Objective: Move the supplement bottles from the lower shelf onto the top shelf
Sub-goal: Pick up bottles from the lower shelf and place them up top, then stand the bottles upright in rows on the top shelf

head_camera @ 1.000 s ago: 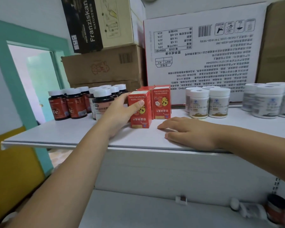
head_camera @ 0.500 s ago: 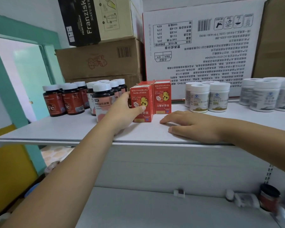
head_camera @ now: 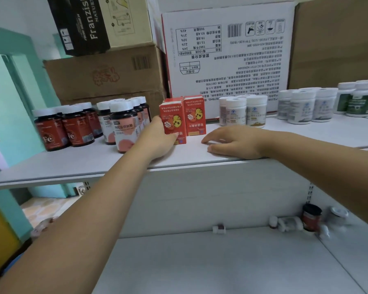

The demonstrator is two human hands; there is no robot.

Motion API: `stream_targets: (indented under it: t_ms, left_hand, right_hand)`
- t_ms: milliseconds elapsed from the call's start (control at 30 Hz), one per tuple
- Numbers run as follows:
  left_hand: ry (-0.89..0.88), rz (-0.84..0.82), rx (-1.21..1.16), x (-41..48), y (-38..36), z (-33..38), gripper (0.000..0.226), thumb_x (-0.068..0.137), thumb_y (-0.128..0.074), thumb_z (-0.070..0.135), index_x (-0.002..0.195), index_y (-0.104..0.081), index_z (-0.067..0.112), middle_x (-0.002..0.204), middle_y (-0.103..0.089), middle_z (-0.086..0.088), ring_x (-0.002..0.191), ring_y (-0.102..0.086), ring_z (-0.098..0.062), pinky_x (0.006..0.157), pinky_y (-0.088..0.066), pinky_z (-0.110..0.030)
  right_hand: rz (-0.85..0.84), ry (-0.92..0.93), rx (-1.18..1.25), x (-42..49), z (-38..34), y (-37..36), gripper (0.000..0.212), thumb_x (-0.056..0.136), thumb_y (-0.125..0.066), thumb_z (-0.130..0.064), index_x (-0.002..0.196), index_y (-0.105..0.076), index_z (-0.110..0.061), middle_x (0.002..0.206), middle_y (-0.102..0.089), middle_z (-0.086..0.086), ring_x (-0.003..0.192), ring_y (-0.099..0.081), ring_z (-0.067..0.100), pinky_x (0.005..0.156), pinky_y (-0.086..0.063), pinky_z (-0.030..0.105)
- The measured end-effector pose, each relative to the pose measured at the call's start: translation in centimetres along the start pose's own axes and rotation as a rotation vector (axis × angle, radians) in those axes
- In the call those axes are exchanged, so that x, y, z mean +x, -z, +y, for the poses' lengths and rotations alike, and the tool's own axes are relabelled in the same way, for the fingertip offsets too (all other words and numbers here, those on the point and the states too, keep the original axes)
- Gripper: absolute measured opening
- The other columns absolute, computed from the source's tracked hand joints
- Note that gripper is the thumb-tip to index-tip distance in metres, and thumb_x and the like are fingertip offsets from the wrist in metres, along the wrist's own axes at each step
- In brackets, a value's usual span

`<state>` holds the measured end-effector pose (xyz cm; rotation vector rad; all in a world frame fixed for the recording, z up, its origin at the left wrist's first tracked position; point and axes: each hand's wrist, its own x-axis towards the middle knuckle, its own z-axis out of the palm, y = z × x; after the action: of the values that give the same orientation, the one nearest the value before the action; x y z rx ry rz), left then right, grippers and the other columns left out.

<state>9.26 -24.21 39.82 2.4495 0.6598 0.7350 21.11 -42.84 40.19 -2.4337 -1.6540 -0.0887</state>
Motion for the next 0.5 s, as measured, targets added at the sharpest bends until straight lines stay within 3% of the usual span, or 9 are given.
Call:
stream_targets:
  t_ms: [133,200,300,367,500]
  left_hand:
    - [-0.011,-0.213,0.313,-2.2,1.3,1.0,0.026,0.099,-0.049,0.035,0.117,-0.055,0.016,0.112,-0.056,0.003,0.100,-0.052,-0.021,0.083,-0.037,-0.031]
    - [-0.021,-0.265,0.422,-3.7,2.3,1.5,0.018,0.102,-0.045,0.031,0.108,-0.055,0.017,0.109,-0.053,0.002,0.100,-0.050,-0.019,0.085,-0.038,-0.030]
    - [-0.009,-0.270,0.500,-5.8,3.5,2.5,0.030,0.098,-0.050,0.032,0.118,-0.065,0.015,0.121,-0.064,-0.002,0.105,-0.058,-0.020,0.093,-0.049,-0.037]
    - [-0.007,-0.263,0.518,-7.6,3.6,3.8,0.033,0.099,-0.052,0.033,0.126,-0.063,0.018,0.127,-0.063,-0.002,0.108,-0.057,-0.020,0.094,-0.046,-0.034]
    - [-0.092,-0.171,0.507,-11.0,1.9,7.5,0.038,0.099,-0.055,0.035,0.134,-0.059,0.020,0.132,-0.062,-0.003,0.115,-0.057,-0.023,0.093,-0.044,-0.032]
  right_hand:
    - [0.086,-0.100,-0.046,-1.2,0.1,0.2,0.037,0.096,-0.044,-0.046,0.125,-0.059,-0.031,0.129,-0.061,-0.003,0.114,-0.056,0.018,0.096,-0.045,0.034]
    - [0.114,-0.110,-0.076,-2.6,0.5,0.8,0.033,0.096,-0.048,-0.041,0.124,-0.061,-0.030,0.128,-0.061,-0.005,0.113,-0.056,0.017,0.087,-0.042,0.027]
    - [0.087,-0.163,-0.102,-5.1,1.7,2.2,0.031,0.095,-0.052,-0.035,0.124,-0.061,-0.028,0.128,-0.060,-0.004,0.115,-0.055,0.019,0.088,-0.040,0.027]
    - [0.083,-0.197,-0.094,-7.2,2.6,3.2,0.030,0.095,-0.052,-0.030,0.123,-0.061,-0.027,0.126,-0.061,-0.002,0.108,-0.055,0.019,0.091,-0.041,0.029]
    - [0.139,-0.209,-0.114,-12.9,5.3,4.6,0.026,0.094,-0.053,-0.029,0.118,-0.062,-0.026,0.114,-0.063,0.000,0.096,-0.054,0.019,0.083,-0.044,0.031]
